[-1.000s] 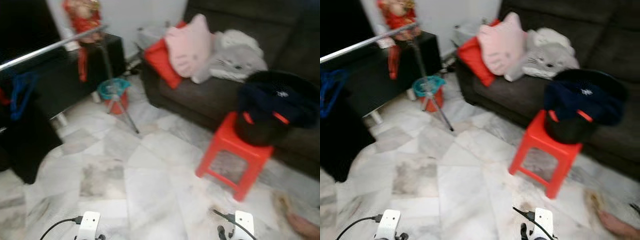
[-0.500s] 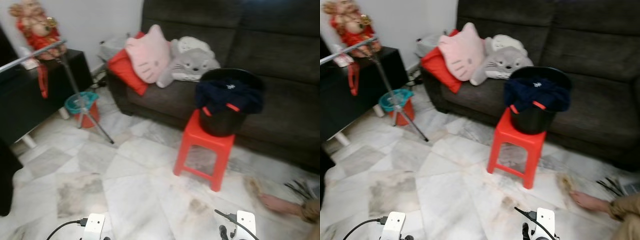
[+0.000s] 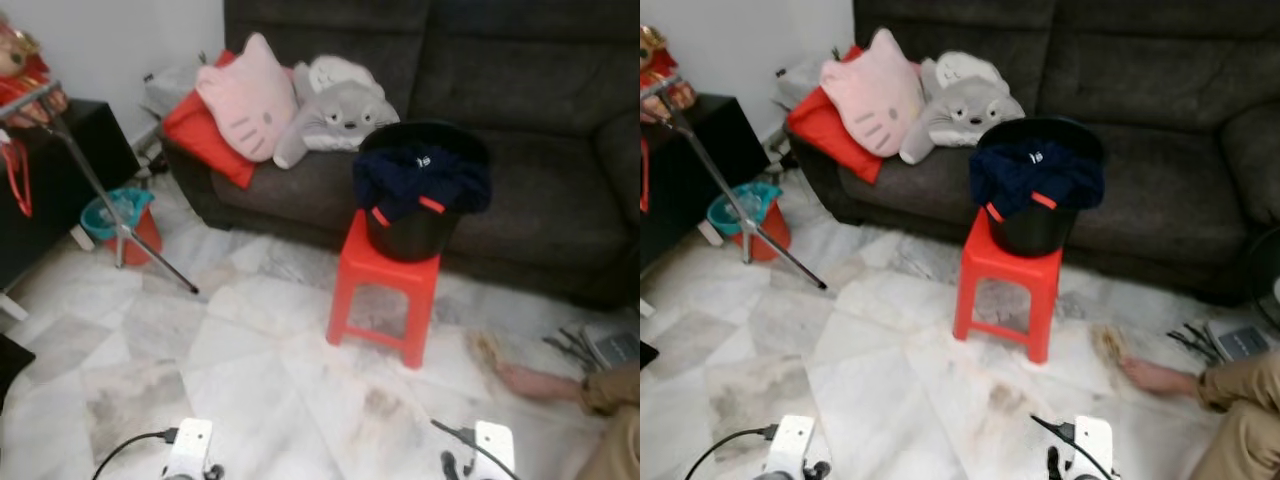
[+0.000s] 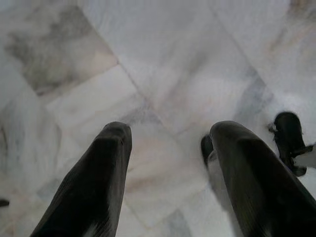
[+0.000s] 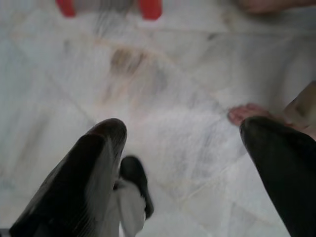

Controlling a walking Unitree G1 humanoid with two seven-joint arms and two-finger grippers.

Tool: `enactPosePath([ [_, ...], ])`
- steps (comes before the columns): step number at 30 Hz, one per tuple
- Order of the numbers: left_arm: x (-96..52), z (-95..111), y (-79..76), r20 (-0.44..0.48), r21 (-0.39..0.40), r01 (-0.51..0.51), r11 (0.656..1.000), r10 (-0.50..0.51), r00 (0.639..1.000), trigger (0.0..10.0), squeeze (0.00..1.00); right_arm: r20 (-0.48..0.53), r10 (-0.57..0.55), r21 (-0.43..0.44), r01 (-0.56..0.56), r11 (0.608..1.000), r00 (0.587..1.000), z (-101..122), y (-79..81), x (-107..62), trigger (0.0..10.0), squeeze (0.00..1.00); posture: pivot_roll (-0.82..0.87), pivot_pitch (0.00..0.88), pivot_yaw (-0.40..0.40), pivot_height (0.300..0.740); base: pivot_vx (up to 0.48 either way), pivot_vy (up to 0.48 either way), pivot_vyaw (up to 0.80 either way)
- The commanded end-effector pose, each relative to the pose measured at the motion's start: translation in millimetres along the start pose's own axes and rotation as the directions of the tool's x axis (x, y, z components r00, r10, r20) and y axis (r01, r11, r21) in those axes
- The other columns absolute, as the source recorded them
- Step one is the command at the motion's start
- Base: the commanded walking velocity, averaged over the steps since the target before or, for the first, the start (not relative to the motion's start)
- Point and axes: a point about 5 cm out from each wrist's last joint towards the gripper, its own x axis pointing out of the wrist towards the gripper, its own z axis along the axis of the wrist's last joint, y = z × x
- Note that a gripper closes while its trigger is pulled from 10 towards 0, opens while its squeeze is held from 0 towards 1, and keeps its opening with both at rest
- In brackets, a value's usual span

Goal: Hang hanger

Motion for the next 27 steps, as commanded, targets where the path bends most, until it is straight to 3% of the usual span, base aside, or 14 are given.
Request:
enactPosePath([
  [1, -2.0, -9.8, 5.5, -0.029, 0.013, -0.010, 1.000, 0.011, 1.000, 10.0, 0.00, -0.020, 0.013, -0.006, -0.014, 1.000, 1.000, -6.3, 4.8, -1.1, 10.0, 0.00, -0.18, 0.000, 0.060, 0.740, 0.000, 0.000, -0.65],
  [16, -2.3, -10.8, 6.7, -0.028, 0.005, -0.012, 1.000, 0.012, 1.000, 10.0, 0.00, -0.019, 0.021, -0.005, -0.021, 1.000, 1.000, -7.4, 6.2, -1.4, 10.0, 0.00, -0.18, 0.000, 0.067, 0.740, 0.000, 0.000, -0.65],
  [27, -2.1, -10.6, 5.7, -0.034, -0.014, -0.006, 1.000, 0.006, 0.999, 10.0, 0.00, 0.015, 0.043, -0.016, -0.043, 0.999, 0.999, -2.9, 6.5, -1.1, 10.0, 0.00, -0.18, 0.000, 0.067, 0.740, 0.000, 0.000, 0.00],
])
